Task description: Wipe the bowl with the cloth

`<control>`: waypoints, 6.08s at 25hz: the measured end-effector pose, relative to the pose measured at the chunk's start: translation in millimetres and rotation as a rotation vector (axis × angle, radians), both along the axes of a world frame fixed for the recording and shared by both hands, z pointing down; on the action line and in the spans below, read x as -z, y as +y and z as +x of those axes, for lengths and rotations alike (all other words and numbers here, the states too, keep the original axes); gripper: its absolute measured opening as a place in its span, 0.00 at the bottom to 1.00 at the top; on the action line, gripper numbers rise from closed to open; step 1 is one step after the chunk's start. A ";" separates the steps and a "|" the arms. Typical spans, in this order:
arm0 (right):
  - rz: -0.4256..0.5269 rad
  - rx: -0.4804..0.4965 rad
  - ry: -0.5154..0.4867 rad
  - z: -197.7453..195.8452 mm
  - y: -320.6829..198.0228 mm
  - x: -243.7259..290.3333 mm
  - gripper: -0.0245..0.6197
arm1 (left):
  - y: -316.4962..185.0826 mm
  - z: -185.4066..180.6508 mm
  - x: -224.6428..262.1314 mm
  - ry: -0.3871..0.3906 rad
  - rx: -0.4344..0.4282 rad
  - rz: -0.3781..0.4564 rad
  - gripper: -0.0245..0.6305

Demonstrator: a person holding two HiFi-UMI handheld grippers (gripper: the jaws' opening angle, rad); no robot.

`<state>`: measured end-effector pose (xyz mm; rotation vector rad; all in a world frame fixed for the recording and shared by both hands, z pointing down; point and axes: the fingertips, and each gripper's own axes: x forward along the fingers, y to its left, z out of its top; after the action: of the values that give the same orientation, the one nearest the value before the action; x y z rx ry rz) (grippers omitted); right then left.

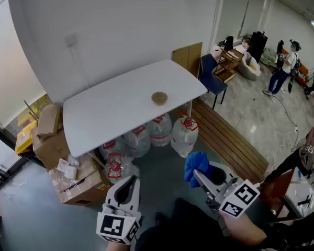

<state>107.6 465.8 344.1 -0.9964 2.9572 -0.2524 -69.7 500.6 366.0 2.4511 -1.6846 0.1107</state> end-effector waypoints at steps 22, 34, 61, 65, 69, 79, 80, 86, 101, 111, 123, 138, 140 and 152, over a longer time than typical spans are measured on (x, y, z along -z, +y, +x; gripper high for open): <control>-0.003 0.072 -0.093 20.7 -220.6 -4.0 0.18 | -217.9 16.6 0.4 -0.078 0.058 -0.030 0.09; -0.061 0.066 -0.089 41.0 -311.8 -24.8 0.18 | -318.6 36.5 -13.1 -0.048 0.054 -0.048 0.09; -0.113 0.016 -0.009 -71.3 -518.7 -27.8 0.18 | -543.4 -45.8 -32.4 0.001 -0.107 -0.103 0.09; -0.139 0.021 0.007 -88.6 -529.4 -36.1 0.18 | -562.1 -63.5 -39.2 -0.021 -0.118 -0.126 0.09; -0.183 0.049 0.038 -94.5 -534.6 -52.1 0.18 | -571.9 -62.7 -49.7 -0.016 -0.126 -0.159 0.09; -0.290 0.154 0.107 -99.0 -544.1 -101.4 0.18 | -583.8 -35.5 -100.4 -0.008 -0.120 -0.294 0.09; -0.302 0.162 0.111 -101.2 -543.9 -107.7 0.18 | -584.0 -33.9 -107.6 -0.013 -0.124 -0.309 0.09; -0.353 0.221 0.148 -113.8 -539.8 -144.4 0.18 | -585.2 -27.3 -144.2 -0.014 -0.130 -0.385 0.10; -0.550 0.226 0.266 -123.6 -533.0 -240.4 0.18 | -578.1 -0.2 -257.2 -0.067 -0.253 -0.609 0.19; -0.615 0.251 0.348 -126.8 -520.4 -279.8 0.18 | -576.5 7.4 -299.6 -0.133 -0.270 -0.714 0.29; -0.697 0.278 0.440 -127.6 -510.4 -319.4 0.18 | -571.0 4.0 -334.8 -0.124 -0.284 -0.831 0.29; -0.690 0.310 0.523 -125.6 -500.5 -323.5 0.18 | -584.6 15.3 -324.6 -0.072 -0.261 -0.858 0.07; -0.679 0.309 0.522 -125.0 -503.3 -317.8 0.18 | -589.5 14.6 -315.6 -0.052 -0.226 -0.838 0.07; -0.509 0.222 0.464 -137.1 -560.4 -247.8 0.18 | -637.2 0.3 -201.9 -0.045 -0.065 -0.557 0.08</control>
<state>-29.6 -94.6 591.9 -0.8417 3.5272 -0.9381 -69.3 -136.6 567.8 2.0875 -1.3525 0.5645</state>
